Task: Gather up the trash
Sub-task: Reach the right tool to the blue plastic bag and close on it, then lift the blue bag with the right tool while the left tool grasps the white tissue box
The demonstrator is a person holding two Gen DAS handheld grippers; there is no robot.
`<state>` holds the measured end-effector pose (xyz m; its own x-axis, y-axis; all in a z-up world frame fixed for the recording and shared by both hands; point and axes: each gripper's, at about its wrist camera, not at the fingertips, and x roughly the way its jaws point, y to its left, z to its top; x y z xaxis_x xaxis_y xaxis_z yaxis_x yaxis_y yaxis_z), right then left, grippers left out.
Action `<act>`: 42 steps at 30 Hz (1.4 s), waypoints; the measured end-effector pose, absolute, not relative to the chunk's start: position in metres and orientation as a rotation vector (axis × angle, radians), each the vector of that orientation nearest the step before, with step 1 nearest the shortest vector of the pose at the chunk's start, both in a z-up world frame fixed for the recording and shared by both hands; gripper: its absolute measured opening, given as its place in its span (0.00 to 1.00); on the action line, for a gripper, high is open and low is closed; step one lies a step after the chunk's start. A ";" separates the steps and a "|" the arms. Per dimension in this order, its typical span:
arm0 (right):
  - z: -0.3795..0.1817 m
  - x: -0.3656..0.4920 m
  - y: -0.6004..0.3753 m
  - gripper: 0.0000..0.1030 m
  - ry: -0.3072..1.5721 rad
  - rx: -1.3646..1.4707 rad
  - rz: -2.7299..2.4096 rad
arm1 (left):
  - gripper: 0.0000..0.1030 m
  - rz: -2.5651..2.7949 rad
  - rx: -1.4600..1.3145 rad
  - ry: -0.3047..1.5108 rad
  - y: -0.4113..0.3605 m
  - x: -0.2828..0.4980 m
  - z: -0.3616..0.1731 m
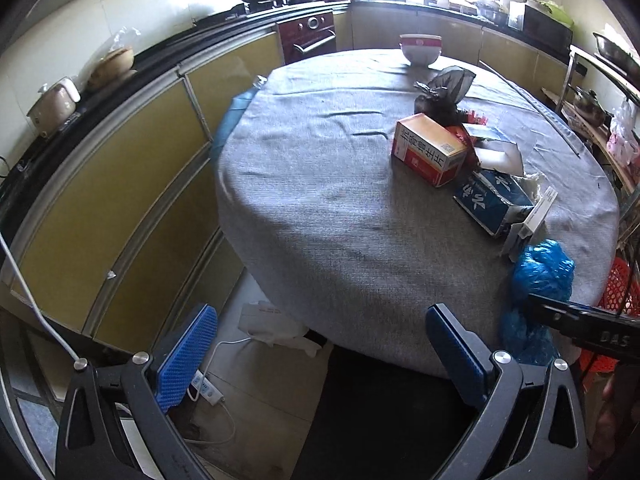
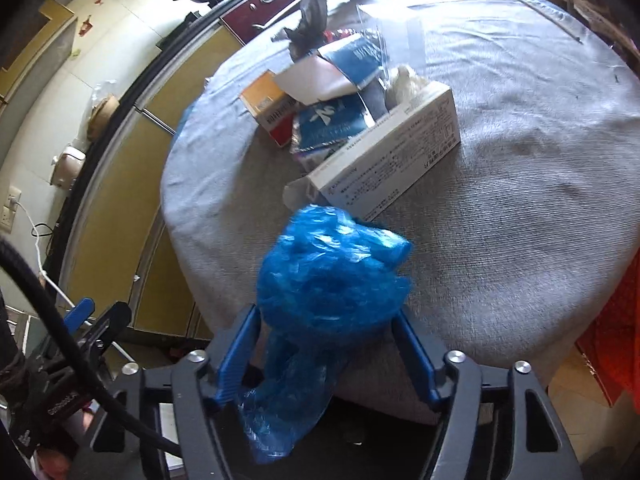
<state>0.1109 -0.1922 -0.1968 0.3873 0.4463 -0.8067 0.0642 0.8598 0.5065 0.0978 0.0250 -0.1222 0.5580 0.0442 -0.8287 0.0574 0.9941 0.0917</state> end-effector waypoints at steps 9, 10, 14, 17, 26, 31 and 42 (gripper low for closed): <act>-0.202 0.108 -0.210 0.40 1.096 0.556 0.292 | 1.00 -0.154 0.088 1.028 0.002 0.116 -0.128; -0.203 0.107 -0.214 0.40 1.097 0.558 0.286 | 1.00 -0.182 0.083 1.036 -0.003 0.119 -0.128; -0.206 0.097 -0.234 0.39 1.085 0.578 0.261 | 1.00 -0.255 0.079 1.047 -0.021 0.127 -0.130; -0.202 0.089 -0.252 0.38 1.054 0.572 0.205 | 1.00 -0.316 0.080 1.049 -0.036 0.133 -0.130; -0.202 0.078 -0.295 0.36 1.008 0.590 0.084 | 1.00 -0.508 0.121 0.939 -0.091 0.149 -0.113; -0.206 0.073 -0.323 0.36 0.975 0.614 0.011 | 0.94 -0.630 0.197 0.895 -0.120 0.157 -0.110; -0.209 0.072 -0.350 0.36 0.938 0.660 -0.015 | 0.71 -0.780 0.342 0.965 -0.171 0.185 -0.134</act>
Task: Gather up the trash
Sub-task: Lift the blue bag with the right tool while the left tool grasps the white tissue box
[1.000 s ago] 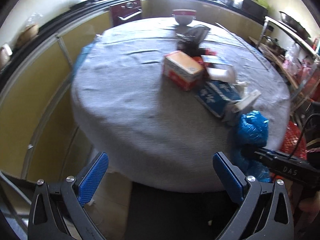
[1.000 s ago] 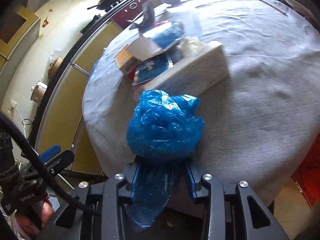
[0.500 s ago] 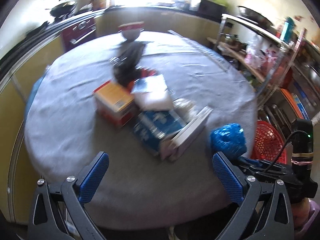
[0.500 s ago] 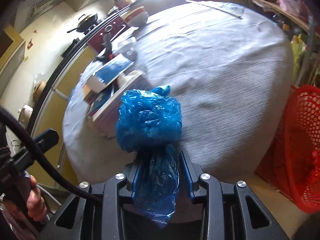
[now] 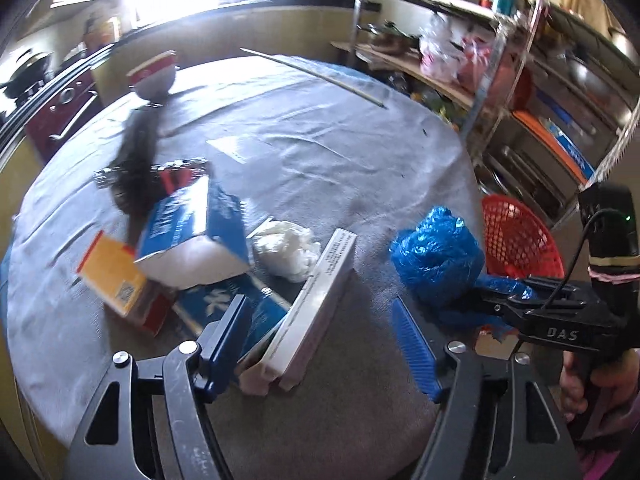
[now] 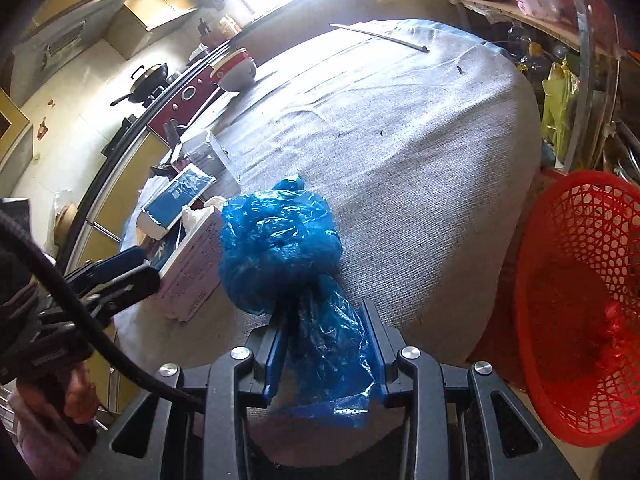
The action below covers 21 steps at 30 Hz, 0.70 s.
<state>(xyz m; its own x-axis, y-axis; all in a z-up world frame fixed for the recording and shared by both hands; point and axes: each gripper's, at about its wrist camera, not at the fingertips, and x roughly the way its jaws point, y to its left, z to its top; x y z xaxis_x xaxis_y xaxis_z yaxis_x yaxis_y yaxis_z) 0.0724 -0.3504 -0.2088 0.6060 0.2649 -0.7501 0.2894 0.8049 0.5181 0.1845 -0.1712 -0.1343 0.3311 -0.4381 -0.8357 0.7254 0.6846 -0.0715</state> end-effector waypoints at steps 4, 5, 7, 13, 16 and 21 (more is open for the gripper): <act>-0.211 0.071 -0.356 0.36 0.932 0.698 0.003 | 0.61 -0.794 0.361 0.998 -0.179 0.191 -0.142; -0.212 0.072 -0.356 0.36 0.932 0.702 0.005 | 0.59 -0.801 0.350 1.010 -0.180 0.195 -0.143; -0.212 0.073 -0.356 0.36 0.932 0.703 0.006 | 0.57 -0.806 0.340 1.021 -0.182 0.201 -0.144; -0.212 0.071 -0.357 0.36 0.927 0.715 0.012 | 0.53 -0.819 0.368 1.024 -0.185 0.205 -0.146; -0.213 0.070 -0.358 0.36 0.925 0.707 0.013 | 0.53 -0.847 0.370 1.016 -0.188 0.201 -0.145; -0.213 0.068 -0.358 0.36 0.917 0.706 0.015 | 0.46 -0.866 0.389 1.026 -0.195 0.197 -0.151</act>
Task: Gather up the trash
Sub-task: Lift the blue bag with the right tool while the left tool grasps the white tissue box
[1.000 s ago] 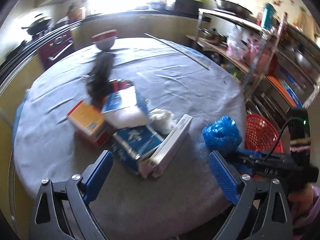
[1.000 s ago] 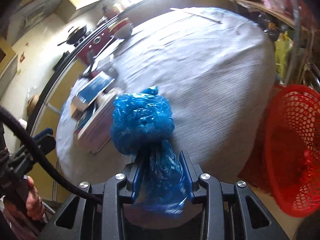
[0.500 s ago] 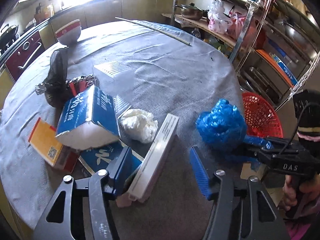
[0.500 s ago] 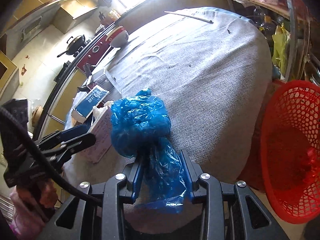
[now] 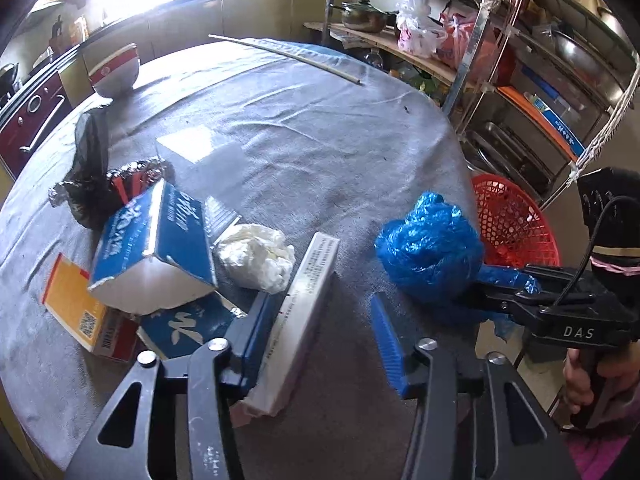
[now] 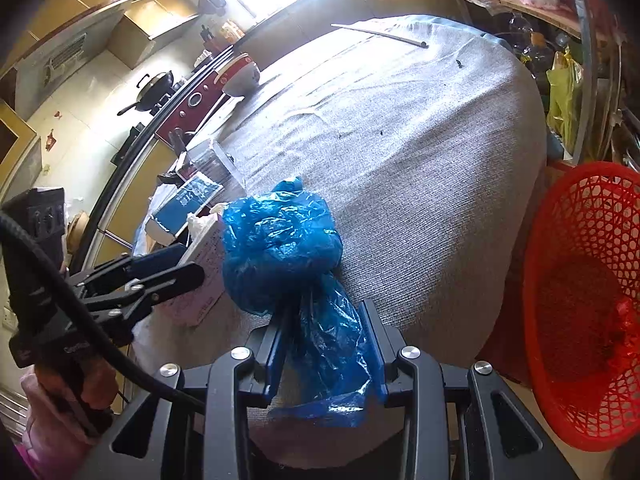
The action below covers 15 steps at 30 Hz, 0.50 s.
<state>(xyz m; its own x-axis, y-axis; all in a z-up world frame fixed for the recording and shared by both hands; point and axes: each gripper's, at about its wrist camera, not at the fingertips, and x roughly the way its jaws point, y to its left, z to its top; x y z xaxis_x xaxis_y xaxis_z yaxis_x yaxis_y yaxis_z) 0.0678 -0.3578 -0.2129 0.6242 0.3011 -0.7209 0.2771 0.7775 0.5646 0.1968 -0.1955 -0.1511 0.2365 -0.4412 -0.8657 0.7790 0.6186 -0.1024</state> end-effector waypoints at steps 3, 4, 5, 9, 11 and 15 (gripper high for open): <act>-0.213 0.067 -0.358 0.36 0.912 0.708 0.016 | 0.34 -0.858 0.391 1.054 -0.197 0.199 -0.158; -0.213 0.067 -0.357 0.36 0.912 0.708 0.017 | 0.30 -0.850 0.393 1.064 -0.198 0.201 -0.161; -0.213 0.067 -0.358 0.36 0.912 0.707 0.018 | 0.27 -0.849 0.388 1.068 -0.197 0.202 -0.163; -0.213 0.066 -0.359 0.39 0.914 0.708 0.038 | 0.24 -0.839 0.369 1.071 -0.195 0.204 -0.166; -0.212 0.065 -0.360 0.52 0.905 0.724 0.073 | 0.21 -0.835 0.356 1.070 -0.193 0.204 -0.165; -0.207 0.063 -0.359 0.62 0.880 0.718 0.094 | 0.16 -0.838 0.321 1.062 -0.184 0.202 -0.161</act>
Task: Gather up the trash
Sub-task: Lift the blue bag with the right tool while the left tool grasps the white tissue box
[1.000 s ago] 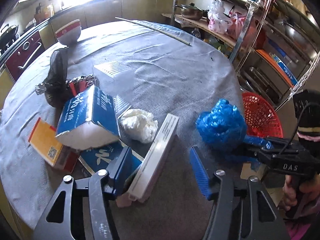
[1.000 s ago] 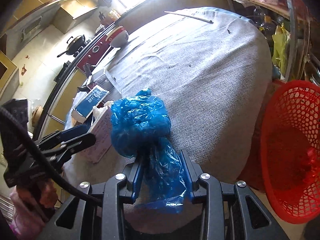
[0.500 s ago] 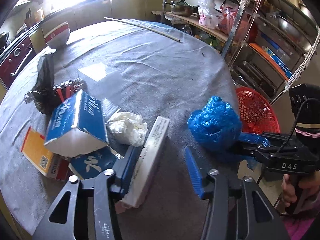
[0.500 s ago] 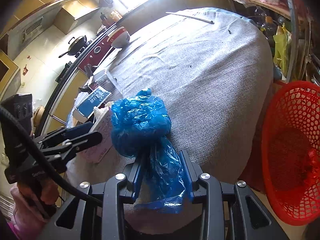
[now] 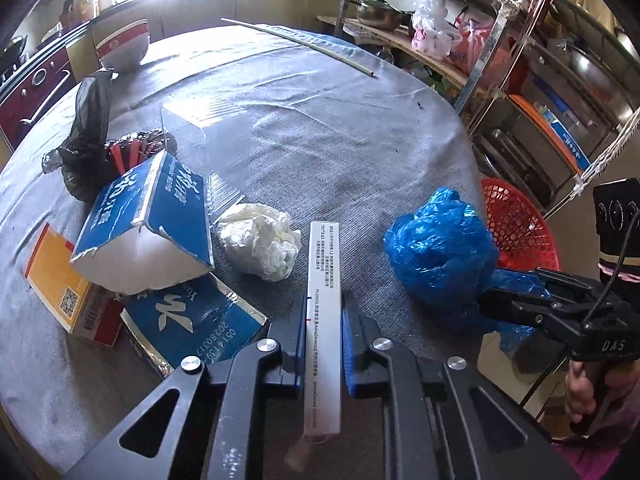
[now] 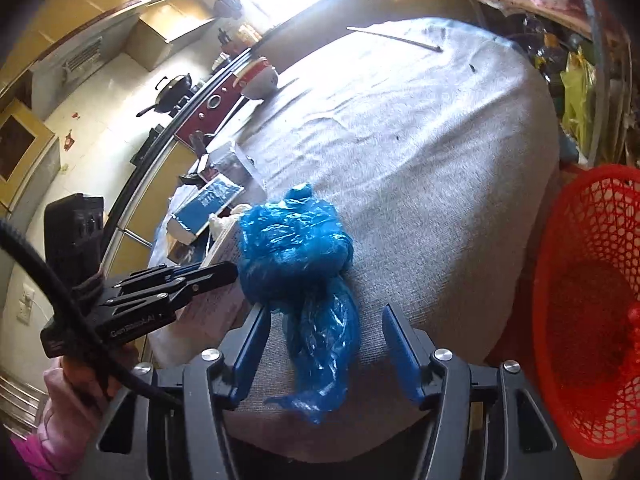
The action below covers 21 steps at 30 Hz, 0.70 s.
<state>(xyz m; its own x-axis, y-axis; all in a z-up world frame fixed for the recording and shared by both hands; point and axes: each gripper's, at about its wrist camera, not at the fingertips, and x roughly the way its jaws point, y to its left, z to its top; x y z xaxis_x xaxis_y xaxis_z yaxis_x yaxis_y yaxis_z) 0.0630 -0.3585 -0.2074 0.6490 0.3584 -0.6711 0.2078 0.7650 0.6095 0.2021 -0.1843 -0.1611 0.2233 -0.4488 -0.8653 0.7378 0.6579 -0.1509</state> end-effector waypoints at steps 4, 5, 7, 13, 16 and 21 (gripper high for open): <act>-0.208 0.067 -0.352 0.62 0.891 0.714 0.124 | 0.16 -0.841 0.300 1.036 -0.181 0.195 -0.153; -0.207 0.068 -0.350 0.63 0.886 0.705 0.130 | 0.16 -0.841 0.294 1.033 -0.180 0.194 -0.151; -0.202 0.070 -0.348 0.65 0.866 0.680 0.131 | 0.16 -0.844 0.277 1.019 -0.176 0.189 -0.146; -0.193 0.086 -0.344 0.71 0.825 0.659 0.124 | 0.16 -0.840 0.245 0.985 -0.168 0.176 -0.132; -0.196 0.096 -0.342 0.71 0.830 0.651 0.123 | 0.16 -0.837 0.249 0.961 -0.165 0.169 -0.124; -0.207 0.105 -0.343 0.63 0.836 0.674 0.110 | 0.16 -0.828 0.254 0.946 -0.165 0.165 -0.119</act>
